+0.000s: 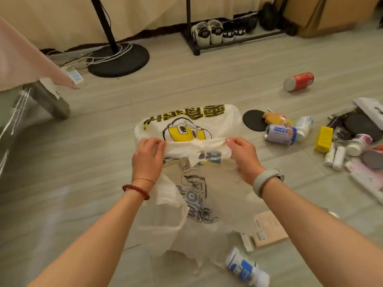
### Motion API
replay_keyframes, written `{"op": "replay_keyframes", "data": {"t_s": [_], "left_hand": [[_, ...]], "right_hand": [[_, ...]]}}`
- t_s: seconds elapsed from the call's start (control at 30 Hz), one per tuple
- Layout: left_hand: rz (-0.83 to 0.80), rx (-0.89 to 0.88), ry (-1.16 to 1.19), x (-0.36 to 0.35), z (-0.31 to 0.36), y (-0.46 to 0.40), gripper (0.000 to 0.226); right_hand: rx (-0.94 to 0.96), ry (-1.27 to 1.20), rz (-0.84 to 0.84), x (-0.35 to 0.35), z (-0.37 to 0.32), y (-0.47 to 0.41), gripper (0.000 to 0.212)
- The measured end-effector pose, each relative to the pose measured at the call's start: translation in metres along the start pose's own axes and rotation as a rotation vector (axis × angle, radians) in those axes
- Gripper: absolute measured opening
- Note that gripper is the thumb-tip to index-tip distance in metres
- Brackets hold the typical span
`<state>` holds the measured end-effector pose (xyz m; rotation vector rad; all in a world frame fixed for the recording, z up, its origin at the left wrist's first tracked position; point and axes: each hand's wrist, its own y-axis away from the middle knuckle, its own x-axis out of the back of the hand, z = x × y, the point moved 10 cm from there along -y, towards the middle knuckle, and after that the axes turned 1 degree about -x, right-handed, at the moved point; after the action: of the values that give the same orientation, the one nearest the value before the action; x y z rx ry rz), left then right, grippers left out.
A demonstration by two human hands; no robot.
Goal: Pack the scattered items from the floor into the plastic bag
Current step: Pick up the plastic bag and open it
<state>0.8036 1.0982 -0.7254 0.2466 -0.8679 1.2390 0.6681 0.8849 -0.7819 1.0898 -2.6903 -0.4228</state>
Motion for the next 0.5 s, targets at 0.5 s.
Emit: {"op": "replay_keyframes", "data": {"t_s": [0.5], "left_hand": [[-0.463, -0.13, -0.048, -0.082, 0.043, 0.048, 0.024]], "right_hand": [[0.014, 0.131, -0.026, 0.02, -0.01, 0.017, 0.018]]}}
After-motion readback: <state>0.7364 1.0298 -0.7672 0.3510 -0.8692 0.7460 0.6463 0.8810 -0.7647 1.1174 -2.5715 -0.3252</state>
